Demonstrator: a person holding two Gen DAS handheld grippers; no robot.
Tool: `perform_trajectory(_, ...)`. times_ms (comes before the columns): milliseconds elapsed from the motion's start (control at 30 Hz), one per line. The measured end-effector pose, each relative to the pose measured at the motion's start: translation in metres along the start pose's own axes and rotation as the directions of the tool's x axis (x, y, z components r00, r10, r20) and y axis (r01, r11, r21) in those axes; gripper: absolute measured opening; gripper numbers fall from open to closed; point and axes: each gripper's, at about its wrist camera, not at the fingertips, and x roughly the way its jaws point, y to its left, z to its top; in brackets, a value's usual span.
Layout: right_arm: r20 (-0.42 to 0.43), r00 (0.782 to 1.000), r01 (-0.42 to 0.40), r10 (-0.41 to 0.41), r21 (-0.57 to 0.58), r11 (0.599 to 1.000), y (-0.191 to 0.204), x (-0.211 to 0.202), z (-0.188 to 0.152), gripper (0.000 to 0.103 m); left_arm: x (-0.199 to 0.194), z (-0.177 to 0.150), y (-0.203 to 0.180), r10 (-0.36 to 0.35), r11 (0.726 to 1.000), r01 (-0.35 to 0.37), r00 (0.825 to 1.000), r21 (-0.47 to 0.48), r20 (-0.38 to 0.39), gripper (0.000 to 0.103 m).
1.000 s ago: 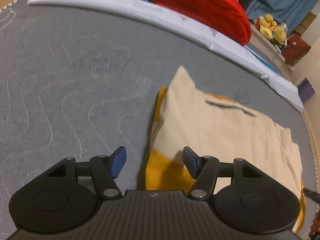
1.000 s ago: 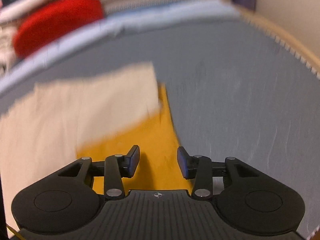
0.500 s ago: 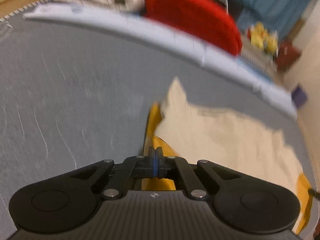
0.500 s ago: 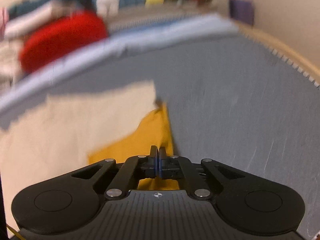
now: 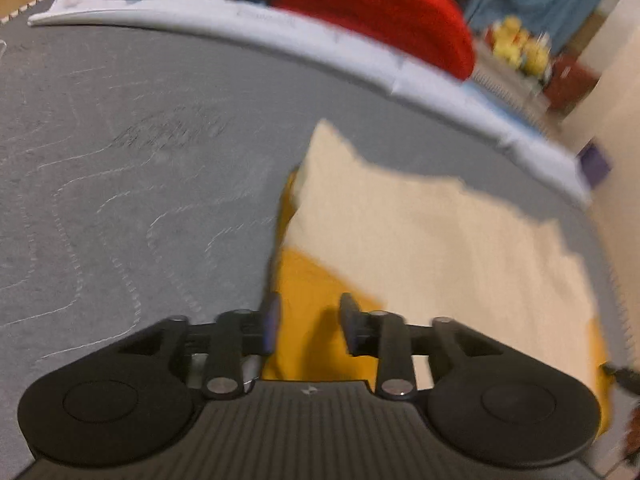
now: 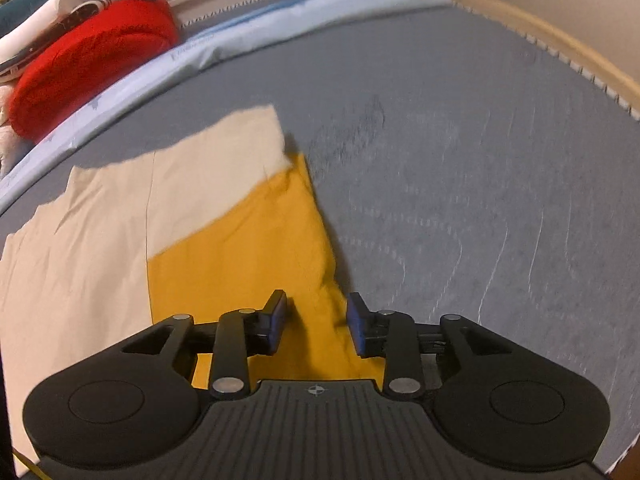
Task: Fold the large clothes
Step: 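Fold the held edge over the jacket again with both tools, then open both tools and lift them away from the folded jacket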
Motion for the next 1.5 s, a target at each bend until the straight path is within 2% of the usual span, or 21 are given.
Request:
perform_trajectory(100,-0.015,1.0,0.0,-0.001,-0.029,1.0,0.001,0.002,-0.005,0.034,0.013,-0.005,-0.003,0.017,1.0,-0.017,0.998,-0.008,-0.057,0.037)
perform_trajectory(133,-0.01,1.0,0.0,0.0,-0.04,0.999,0.002,0.003,-0.003,0.025,0.015,-0.004,0.0,0.008,1.0,-0.009,0.998,-0.014,-0.065,0.023)
perform_trajectory(167,0.009,1.0,0.002,-0.002,-0.054,0.999,0.004,0.0,-0.004,0.004,0.014,-0.004,0.0,0.006,1.0,-0.006,0.999,-0.007,-0.053,0.0)
perform_trajectory(267,0.13,0.991,-0.034,0.041,-0.052,0.998,0.005,-0.021,0.0,0.002,-0.003,0.004,-0.01,0.019,0.999,-0.021,0.997,0.034,0.072,0.0)
perform_trajectory(333,0.184,0.982,-0.042,0.052,-0.053,0.998,0.007,-0.029,0.001,0.001,-0.009,0.002,-0.012,0.044,0.998,-0.049,0.994,0.047,0.104,0.0)
perform_trajectory(400,0.13,0.991,-0.013,0.018,-0.033,0.999,0.005,-0.018,0.0,0.002,-0.003,-0.002,-0.013,0.078,0.995,-0.081,0.996,0.058,0.054,0.0)
perform_trajectory(500,0.018,0.999,0.05,-0.05,-0.016,0.999,-0.002,-0.001,-0.007,0.007,0.008,-0.006,-0.015,0.119,0.991,-0.115,0.991,0.069,-0.054,0.012)
perform_trajectory(567,0.05,0.996,0.08,-0.078,-0.044,0.996,-0.002,-0.008,-0.006,0.015,-0.002,-0.007,-0.014,0.137,0.989,-0.135,0.99,0.064,-0.03,0.016)
perform_trajectory(667,0.144,0.987,0.091,-0.074,-0.116,0.989,0.002,-0.031,-0.008,0.021,-0.025,-0.007,-0.013,0.016,0.998,-0.016,1.0,0.057,0.016,0.016)
perform_trajectory(733,0.19,0.982,0.039,-0.009,-0.155,0.987,0.0,-0.047,-0.012,0.021,-0.026,-0.012,-0.021,-0.061,0.992,0.063,0.998,0.113,-0.02,0.016)
perform_trajectory(767,0.195,0.98,0.004,0.03,-0.174,0.985,0.0,-0.052,-0.015,0.021,-0.024,-0.018,-0.025,-0.103,0.982,0.113,0.992,0.151,-0.075,0.016)
perform_trajectory(833,0.136,0.986,-0.07,0.099,-0.2,0.977,-0.006,-0.052,-0.024,0.021,-0.011,-0.035,-0.033,-0.129,0.958,0.173,0.973,0.231,-0.193,0.021)
perform_trajectory(867,0.077,0.991,-0.088,0.106,-0.209,0.974,-0.008,-0.046,-0.028,0.021,-0.003,-0.044,-0.037,-0.08,0.945,0.148,0.969,0.293,-0.234,0.021)
perform_trajectory(933,-0.075,0.997,-0.042,0.025,-0.24,0.97,-0.014,-0.024,-0.042,0.021,0.006,-0.057,-0.037,-0.006,0.93,0.106,0.961,0.351,-0.277,0.021)
perform_trajectory(967,-0.118,0.992,0.002,-0.034,-0.26,0.966,-0.018,-0.016,-0.05,0.021,0.004,-0.057,-0.034,-0.015,0.938,0.109,0.961,0.329,-0.276,0.021)
perform_trajectory(1033,-0.112,0.993,0.012,-0.042,-0.258,0.966,-0.025,-0.019,-0.053,0.021,-0.005,-0.052,-0.028,-0.029,0.957,0.106,0.962,0.272,-0.272,0.021)
perform_trajectory(1100,-0.125,0.992,0.006,-0.035,-0.226,0.974,-0.034,-0.021,-0.054,0.021,-0.009,-0.054,-0.028,-0.018,0.953,0.099,0.962,0.287,-0.273,0.021)
perform_trajectory(1233,-0.156,0.98,0.075,-0.126,-0.298,0.952,-0.034,-0.017,-0.058,0.021,-0.004,-0.066,-0.023,0.094,0.936,0.023,0.946,0.352,-0.311,0.021)
perform_trajectory(1300,-0.104,0.984,0.108,-0.147,-0.317,0.942,-0.03,-0.029,-0.056,0.021,-0.012,-0.066,-0.026,0.116,0.932,-0.005,0.952,0.361,-0.285,0.021)
perform_trajectory(1400,0.087,0.99,0.132,-0.112,-0.263,0.956,-0.023,-0.077,-0.044,0.021,-0.034,-0.067,-0.043,0.168,0.891,-0.073,0.97,0.447,-0.176,0.022)
perform_trajectory(1500,0.274,0.959,0.14,-0.071,-0.238,0.961,-0.008,-0.131,-0.038,0.025,-0.073,-0.063,-0.058,0.148,0.887,-0.12,0.989,0.446,-0.03,0.023)
